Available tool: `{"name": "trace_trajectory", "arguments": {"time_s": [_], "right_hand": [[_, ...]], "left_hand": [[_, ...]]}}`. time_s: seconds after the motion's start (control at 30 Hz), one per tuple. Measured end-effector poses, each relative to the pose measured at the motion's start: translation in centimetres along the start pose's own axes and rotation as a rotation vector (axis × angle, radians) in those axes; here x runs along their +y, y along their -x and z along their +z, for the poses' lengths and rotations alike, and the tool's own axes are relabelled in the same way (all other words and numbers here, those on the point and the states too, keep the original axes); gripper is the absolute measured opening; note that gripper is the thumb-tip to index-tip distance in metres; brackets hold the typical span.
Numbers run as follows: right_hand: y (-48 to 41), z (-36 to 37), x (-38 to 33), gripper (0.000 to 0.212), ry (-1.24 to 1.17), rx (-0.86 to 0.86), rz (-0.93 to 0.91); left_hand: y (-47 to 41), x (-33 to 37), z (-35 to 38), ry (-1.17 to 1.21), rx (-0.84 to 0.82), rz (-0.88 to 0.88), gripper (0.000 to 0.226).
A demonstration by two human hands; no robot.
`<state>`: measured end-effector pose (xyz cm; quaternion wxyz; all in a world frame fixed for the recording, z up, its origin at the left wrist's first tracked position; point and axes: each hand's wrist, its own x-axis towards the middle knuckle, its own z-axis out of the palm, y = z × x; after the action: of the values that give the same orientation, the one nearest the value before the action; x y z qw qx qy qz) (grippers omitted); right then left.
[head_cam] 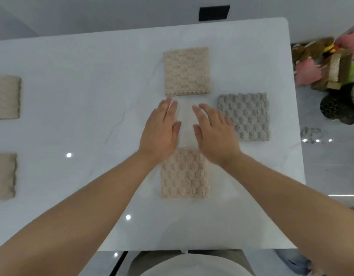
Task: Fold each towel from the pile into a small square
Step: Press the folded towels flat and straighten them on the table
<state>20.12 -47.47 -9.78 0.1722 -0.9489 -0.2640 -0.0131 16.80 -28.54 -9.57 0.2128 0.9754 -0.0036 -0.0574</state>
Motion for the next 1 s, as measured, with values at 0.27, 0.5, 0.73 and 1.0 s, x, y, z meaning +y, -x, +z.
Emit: {"name": "trace_trajectory", "arguments": {"time_s": [0.27,0.5,0.73,1.0], "right_hand": [[-13.3,0.4,5.4,0.049,-0.12,-0.203,0.366],[-14.2,1.8,4.2,0.055,-0.184,-0.28,0.332],[-15.2,1.6,4.0,0.048,0.031,-0.161,0.282],[-16.7,4.7,4.7,0.062,0.144,-0.405,0.151]], "left_hand": [[-11.5,-2.2,0.0,-0.306,-0.166,0.082,0.074],[-10.9,-5.7,-0.4,-0.469,-0.189,0.165,0.061],[-11.3,-4.2,-2.2,-0.371,-0.089,0.131,0.066],[-15.0,-4.9,0.4,-0.282,-0.119,-0.026,0.067]]}}
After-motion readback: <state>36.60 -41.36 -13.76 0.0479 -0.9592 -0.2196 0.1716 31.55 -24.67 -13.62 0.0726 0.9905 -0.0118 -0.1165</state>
